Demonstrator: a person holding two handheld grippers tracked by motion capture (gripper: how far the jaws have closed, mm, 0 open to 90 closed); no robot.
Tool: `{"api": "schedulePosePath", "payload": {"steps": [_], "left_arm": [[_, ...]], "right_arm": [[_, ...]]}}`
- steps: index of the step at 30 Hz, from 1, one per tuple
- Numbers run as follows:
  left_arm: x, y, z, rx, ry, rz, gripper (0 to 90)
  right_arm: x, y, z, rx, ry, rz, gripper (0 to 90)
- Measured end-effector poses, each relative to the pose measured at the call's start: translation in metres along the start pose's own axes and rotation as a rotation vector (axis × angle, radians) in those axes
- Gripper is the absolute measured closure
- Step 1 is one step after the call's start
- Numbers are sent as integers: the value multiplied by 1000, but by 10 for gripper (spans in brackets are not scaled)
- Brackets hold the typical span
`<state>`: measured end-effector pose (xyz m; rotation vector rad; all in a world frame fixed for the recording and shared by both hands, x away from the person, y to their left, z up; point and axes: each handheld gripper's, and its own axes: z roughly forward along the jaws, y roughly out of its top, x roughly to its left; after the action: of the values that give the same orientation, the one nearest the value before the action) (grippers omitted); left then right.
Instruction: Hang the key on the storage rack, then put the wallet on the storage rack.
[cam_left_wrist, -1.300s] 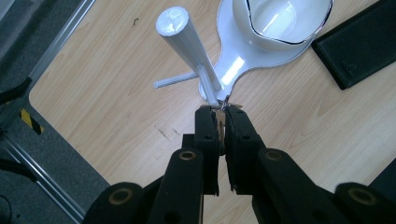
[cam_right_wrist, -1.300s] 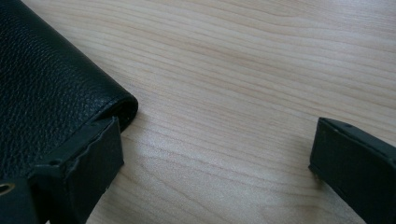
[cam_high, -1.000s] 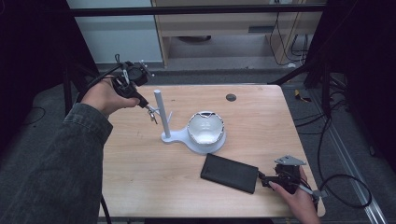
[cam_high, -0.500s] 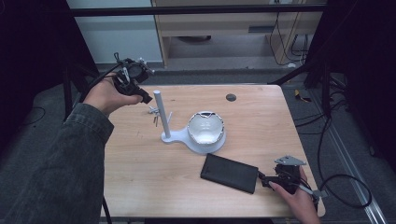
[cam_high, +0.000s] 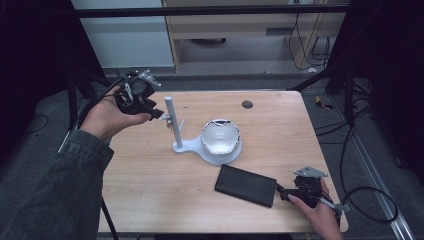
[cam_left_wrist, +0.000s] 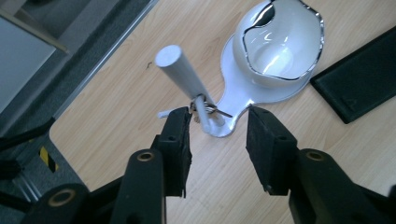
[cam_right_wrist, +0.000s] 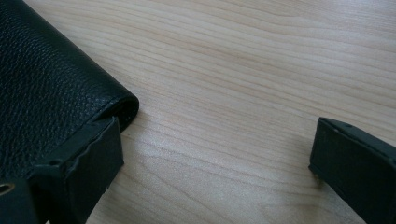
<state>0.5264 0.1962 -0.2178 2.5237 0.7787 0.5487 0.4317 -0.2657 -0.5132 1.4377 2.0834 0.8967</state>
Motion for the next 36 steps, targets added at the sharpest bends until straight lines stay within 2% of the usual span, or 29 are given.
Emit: {"api": "schedulePosePath", "payload": {"steps": [4, 5, 6, 8, 9, 12, 14, 16, 17, 18, 20, 21, 23, 24, 26, 28, 29, 30, 31, 33, 36], "left_arm": [[-17, -5, -3, -55, 5, 26, 559], [-17, -5, -3, -55, 5, 26, 548], [-26, -7, -4, -84, 6, 37, 548], [-36, -11, -2, -102, -3, 47, 549], [-36, -11, -2, -102, -3, 47, 546], [-52, -17, 6, -119, -24, 65, 530], [-66, -22, 17, -124, -44, 76, 502], [-70, -23, 19, -128, -48, 77, 481], [-81, -26, 26, -146, -69, 78, 470], [-81, -26, 26, -146, -69, 78, 458], [-101, -34, 38, -175, -84, 86, 443], [-109, -37, 44, -187, -102, 86, 441], [-123, -43, 60, -191, -131, 99, 441], [-123, -43, 60, -191, -131, 99, 443], [-140, -50, 82, -182, -156, 119, 448], [-151, -55, 103, -180, -180, 121, 464], [-155, -58, 113, -178, -193, 120, 480], [-161, -63, 133, -177, -228, 99, 487], [-161, -63, 133, -177, -228, 99, 503], [-167, -69, 154, -164, -240, 89, 531], [-169, -76, 170, -173, -257, 57, 557]], "right_arm": [[0, 0, 0, 1, -1, -2, 28], [0, 0, 0, 1, -1, -2, 28], [0, 0, 0, 2, -2, -1, 26], [0, 0, 0, 1, 1, 2, 24], [0, 0, 0, 0, 2, 2, 24], [0, 0, 0, 1, 2, 2, 24], [-1, 0, 0, 2, 4, -4, 25], [-1, 2, 0, 10, 13, -8, 56], [-2, 3, -2, 7, 29, -6, 68], [-2, 3, -2, 7, 29, -6, 68], [-3, 6, -7, -25, 21, 4, 56], [-3, 6, -7, -32, 14, -7, 61], [-4, 7, -10, -37, 13, -5, 67], [-4, 7, -10, -37, 13, -5, 67], [-4, 7, -13, -49, 9, -15, 70], [-3, 7, -16, -58, 24, -21, 70], [-2, 8, -18, -71, 27, -30, 89], [-2, 8, -20, -79, 28, -35, 106], [-2, 8, -20, -79, 28, -35, 106], [0, 8, -23, -90, 35, -40, 160], [3, 8, -25, -104, 45, -52, 204]]}}
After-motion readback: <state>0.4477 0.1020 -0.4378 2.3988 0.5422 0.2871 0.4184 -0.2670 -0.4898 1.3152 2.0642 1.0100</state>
